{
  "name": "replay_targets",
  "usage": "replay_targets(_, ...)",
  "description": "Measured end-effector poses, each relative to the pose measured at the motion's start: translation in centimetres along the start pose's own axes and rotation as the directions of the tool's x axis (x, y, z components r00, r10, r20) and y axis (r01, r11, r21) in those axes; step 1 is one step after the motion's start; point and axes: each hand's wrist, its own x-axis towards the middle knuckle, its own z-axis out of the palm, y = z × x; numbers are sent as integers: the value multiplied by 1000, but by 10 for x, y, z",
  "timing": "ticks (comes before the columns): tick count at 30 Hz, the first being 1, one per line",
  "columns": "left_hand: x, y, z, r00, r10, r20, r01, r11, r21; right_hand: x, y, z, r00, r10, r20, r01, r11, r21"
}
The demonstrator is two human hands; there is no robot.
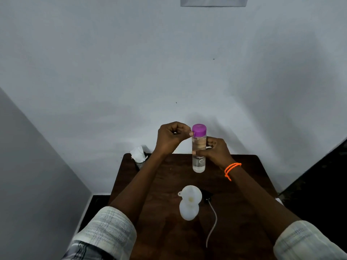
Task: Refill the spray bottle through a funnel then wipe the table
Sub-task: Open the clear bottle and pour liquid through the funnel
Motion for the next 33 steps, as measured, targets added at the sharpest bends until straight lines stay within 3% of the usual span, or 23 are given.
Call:
replay_targets(3,6,2,3,996,-14,-85,16,1000,23,-1,-1,0,1000,-7,7,7,1000,0)
replay_targets(14,11,10,31,992,5,127,-22,991,132,-3,7,8,997,-57,42,61,992,-108)
replay_targets(20,16,10,32,904,-111,412,99,994,49,-7,10,13,999,-23,27,24,999,-31)
replay_targets(24,16,6,20,860,-106,499,129,992,-11,-8,15,10,1000,7,3,-7,1000,5)
replay_targets(28,17,2,10,882,-111,458,112,993,25,-10,19,7,1000,7,4,-7,1000,-25)
replay_targets(33,13,3,15,973,-80,217,49,988,145,-10,18,7,1000,-16,-3,16,997,-69)
